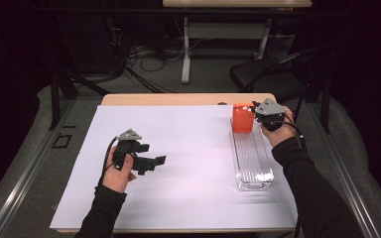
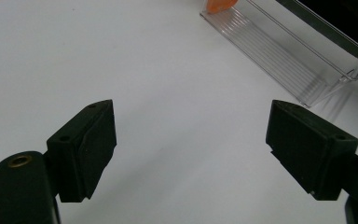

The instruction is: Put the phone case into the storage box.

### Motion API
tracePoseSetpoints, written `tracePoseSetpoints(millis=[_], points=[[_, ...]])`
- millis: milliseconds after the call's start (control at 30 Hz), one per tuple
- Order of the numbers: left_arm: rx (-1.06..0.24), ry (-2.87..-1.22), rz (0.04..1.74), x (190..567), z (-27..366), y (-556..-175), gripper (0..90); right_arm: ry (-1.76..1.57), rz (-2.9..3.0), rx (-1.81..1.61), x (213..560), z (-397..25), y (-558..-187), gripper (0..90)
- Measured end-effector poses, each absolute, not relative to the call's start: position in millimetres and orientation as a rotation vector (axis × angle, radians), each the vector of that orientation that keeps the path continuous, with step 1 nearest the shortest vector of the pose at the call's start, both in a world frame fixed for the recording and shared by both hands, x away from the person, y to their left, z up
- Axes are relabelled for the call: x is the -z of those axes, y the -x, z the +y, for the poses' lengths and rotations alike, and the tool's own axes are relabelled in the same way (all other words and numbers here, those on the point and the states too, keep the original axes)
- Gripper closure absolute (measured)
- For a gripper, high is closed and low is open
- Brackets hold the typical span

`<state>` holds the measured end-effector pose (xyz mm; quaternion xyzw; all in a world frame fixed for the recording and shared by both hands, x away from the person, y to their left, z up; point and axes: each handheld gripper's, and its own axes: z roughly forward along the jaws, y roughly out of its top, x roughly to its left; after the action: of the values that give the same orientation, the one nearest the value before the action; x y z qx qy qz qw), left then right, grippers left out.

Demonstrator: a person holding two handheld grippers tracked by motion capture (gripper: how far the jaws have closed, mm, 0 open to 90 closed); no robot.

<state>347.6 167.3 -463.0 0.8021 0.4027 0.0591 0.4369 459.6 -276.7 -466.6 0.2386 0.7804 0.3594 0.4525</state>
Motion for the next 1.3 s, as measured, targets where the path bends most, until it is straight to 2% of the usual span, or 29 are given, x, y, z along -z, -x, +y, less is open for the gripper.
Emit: tracePoseSetpoints(millis=[1300], points=[[-0.134, -2.004, 1.001, 465, 166, -348, 16.6, -0.587, 1.930, -0.825, 472, -286, -465, 76.4]])
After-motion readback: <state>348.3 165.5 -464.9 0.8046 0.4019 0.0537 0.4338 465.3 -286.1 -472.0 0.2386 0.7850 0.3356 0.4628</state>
